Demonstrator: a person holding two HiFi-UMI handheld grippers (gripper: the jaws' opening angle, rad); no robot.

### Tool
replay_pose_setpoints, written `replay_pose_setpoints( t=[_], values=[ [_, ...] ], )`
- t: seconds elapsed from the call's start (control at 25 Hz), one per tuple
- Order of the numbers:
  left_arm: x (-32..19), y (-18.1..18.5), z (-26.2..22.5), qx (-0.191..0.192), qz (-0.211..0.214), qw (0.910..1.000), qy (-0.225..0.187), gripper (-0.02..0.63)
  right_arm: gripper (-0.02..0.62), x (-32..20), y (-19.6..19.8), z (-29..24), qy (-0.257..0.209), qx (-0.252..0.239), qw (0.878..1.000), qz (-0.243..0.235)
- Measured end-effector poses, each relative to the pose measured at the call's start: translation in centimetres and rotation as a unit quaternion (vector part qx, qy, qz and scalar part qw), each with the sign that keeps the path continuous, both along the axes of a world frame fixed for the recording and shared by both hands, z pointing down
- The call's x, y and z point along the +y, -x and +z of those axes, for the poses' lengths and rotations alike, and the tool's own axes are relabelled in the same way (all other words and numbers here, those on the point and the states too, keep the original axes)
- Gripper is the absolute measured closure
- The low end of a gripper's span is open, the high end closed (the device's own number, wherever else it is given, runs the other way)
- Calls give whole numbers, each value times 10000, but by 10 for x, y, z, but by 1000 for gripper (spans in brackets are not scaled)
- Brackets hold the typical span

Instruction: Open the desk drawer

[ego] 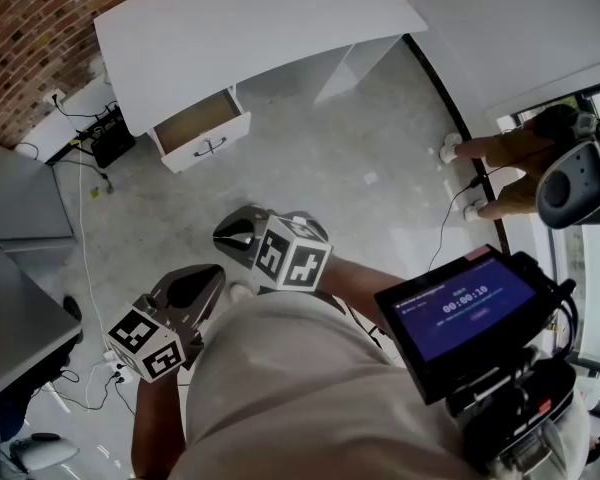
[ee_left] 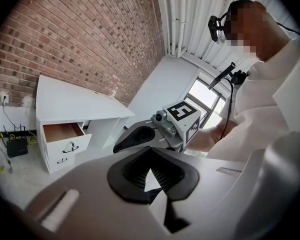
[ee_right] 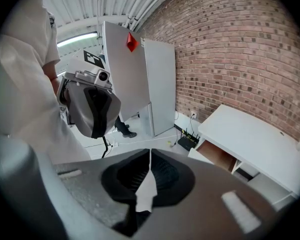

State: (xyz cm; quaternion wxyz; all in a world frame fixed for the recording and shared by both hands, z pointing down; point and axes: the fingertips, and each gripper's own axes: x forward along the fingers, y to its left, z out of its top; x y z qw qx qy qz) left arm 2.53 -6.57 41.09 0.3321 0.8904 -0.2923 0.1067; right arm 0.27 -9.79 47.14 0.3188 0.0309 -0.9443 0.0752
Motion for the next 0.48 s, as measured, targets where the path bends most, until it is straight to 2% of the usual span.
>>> replay_pose_setpoints(
  t=[0.48],
  values=[
    [0, -6, 4, 70, -45, 9999, 98, 604, 583, 4, -3, 19, 112, 164, 9998, -6]
  ],
)
